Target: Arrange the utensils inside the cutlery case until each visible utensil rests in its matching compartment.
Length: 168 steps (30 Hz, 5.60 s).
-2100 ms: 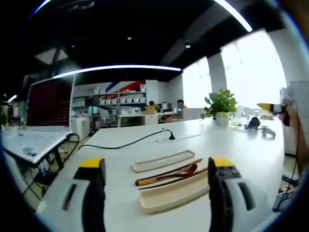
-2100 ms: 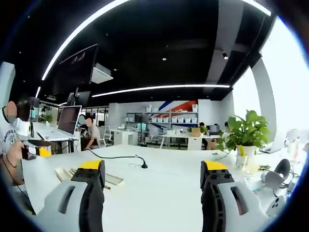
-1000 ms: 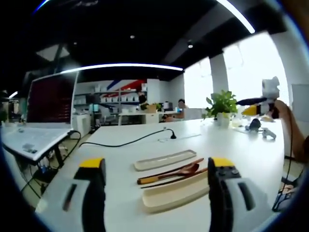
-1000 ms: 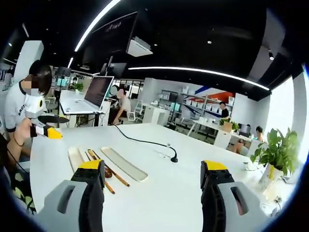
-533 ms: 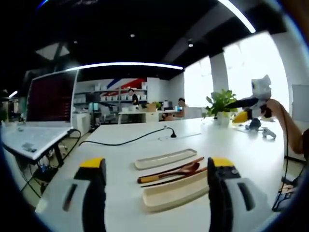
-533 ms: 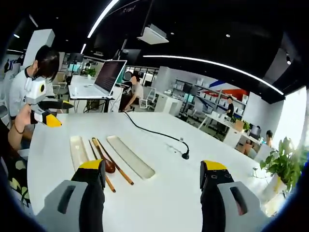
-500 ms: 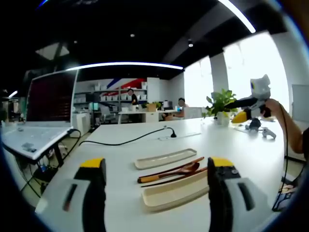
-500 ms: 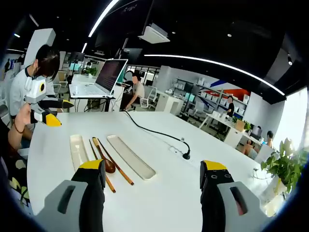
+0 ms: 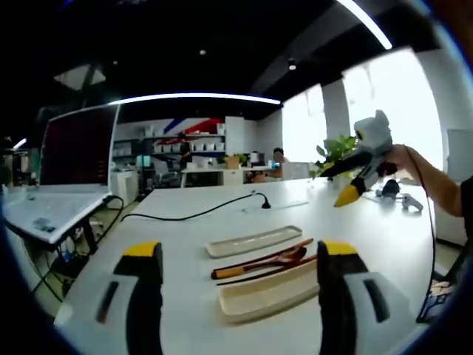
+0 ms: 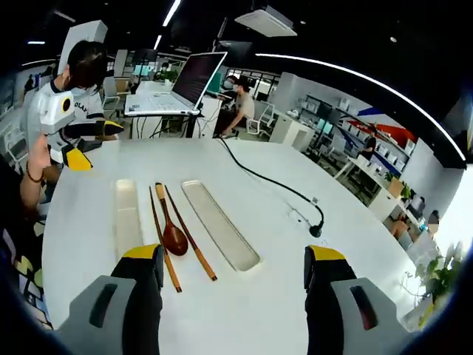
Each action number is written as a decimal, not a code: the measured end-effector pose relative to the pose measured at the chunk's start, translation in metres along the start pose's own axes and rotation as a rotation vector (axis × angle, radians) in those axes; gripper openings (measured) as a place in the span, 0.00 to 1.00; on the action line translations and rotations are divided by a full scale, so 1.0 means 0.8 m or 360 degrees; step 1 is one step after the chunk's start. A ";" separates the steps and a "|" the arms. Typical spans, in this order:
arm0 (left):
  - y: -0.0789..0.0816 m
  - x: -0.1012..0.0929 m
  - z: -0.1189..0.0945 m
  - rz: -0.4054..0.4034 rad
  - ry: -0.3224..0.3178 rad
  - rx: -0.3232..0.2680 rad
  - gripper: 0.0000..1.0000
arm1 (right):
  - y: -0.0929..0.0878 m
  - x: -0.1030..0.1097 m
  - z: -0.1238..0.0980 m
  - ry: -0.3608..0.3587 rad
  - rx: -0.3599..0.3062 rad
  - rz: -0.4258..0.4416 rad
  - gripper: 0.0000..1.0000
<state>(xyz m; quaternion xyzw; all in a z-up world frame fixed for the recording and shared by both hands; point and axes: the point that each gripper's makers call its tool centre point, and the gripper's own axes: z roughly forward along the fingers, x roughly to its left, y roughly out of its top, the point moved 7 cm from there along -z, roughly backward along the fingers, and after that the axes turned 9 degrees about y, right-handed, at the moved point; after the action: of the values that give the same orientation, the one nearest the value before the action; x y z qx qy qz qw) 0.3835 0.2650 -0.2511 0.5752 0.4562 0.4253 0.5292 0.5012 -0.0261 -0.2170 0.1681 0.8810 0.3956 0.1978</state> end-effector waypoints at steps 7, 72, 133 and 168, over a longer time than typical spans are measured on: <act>-0.002 0.001 0.001 -0.0003 0.0000 0.0006 0.91 | 0.014 0.000 0.036 0.0132 0.0136 -0.0027 0.79; 0.003 0.035 -0.013 -0.0010 0.0052 0.0025 0.86 | 0.017 0.055 0.208 0.0754 0.0860 -0.0410 0.20; 0.004 0.044 -0.016 -0.0026 0.0037 0.0021 0.84 | 0.028 0.073 0.216 0.0821 0.1389 -0.0518 0.02; -0.001 0.045 -0.016 0.0009 0.0050 0.0064 0.84 | 0.104 0.090 0.150 0.0579 0.1464 -0.0433 0.01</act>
<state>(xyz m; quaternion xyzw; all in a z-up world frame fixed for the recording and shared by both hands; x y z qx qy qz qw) 0.3792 0.3028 -0.2505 0.5804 0.4713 0.4265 0.5091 0.5080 0.1349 -0.2417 0.0501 0.9980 -0.0393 -0.0035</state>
